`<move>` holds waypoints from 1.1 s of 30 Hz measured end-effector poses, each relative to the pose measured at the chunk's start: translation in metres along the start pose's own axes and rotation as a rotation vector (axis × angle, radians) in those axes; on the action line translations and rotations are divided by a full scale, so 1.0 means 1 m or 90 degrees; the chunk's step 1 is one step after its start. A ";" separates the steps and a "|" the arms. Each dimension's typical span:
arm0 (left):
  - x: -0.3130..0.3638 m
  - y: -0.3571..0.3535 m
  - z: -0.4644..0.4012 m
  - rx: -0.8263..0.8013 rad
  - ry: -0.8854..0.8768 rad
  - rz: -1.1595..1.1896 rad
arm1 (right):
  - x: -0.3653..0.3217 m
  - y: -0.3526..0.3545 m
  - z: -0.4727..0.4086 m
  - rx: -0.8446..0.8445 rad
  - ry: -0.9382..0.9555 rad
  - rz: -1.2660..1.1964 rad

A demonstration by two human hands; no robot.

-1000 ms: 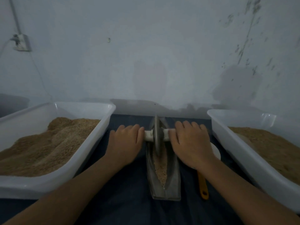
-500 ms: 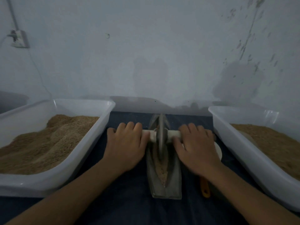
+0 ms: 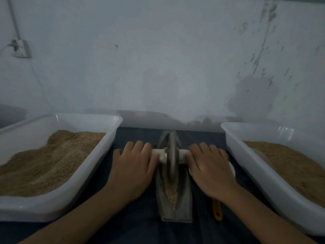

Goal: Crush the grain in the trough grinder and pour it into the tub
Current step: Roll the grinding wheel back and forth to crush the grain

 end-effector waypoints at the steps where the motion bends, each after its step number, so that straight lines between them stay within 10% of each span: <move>1: 0.004 0.008 0.013 0.018 -0.030 -0.008 | 0.001 0.003 0.016 -0.001 0.006 -0.026; 19: -0.019 -0.045 -0.081 -0.139 0.081 -0.012 | 0.006 -0.021 -0.079 0.000 -0.047 0.050; 33: 0.004 0.026 0.040 -0.027 -0.095 0.137 | -0.003 0.012 0.059 0.007 -0.002 -0.133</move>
Point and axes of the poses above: each hand's wrist, its own z-axis away from the middle knuckle, its own y-axis out of the back of the hand, x = y × z, the point moved 7 cm from there along -z, towards the middle knuckle, and after that the axes turned 7 degrees about z, right-handed, at the moved point
